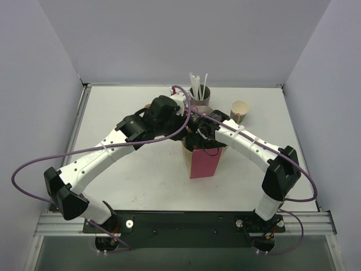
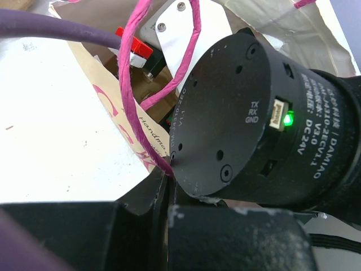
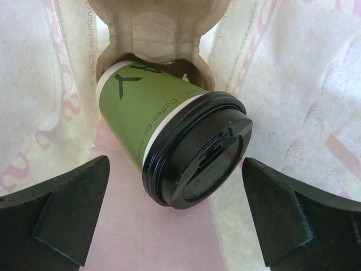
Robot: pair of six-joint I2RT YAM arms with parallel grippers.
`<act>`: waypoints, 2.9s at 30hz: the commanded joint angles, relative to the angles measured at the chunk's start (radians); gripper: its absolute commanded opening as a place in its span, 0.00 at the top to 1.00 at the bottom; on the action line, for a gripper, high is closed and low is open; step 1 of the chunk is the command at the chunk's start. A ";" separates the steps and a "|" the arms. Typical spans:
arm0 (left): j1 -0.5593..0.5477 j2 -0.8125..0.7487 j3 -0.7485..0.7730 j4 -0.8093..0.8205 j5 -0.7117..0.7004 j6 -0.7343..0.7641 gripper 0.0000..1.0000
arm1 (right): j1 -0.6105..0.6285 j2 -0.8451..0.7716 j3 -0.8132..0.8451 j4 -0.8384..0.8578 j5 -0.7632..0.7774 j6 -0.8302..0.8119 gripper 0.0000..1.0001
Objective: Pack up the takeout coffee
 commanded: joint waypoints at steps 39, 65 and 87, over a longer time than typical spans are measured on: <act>0.017 0.021 0.038 -0.074 -0.153 0.042 1.00 | -0.018 -0.082 0.193 -0.032 -0.018 0.078 0.02; 0.019 0.021 0.049 -0.058 -0.112 0.069 1.00 | -0.004 -0.103 0.262 -0.053 0.007 0.133 0.03; 0.020 0.023 0.064 -0.068 -0.110 0.108 1.00 | -0.008 -0.186 0.235 -0.076 0.038 0.146 0.05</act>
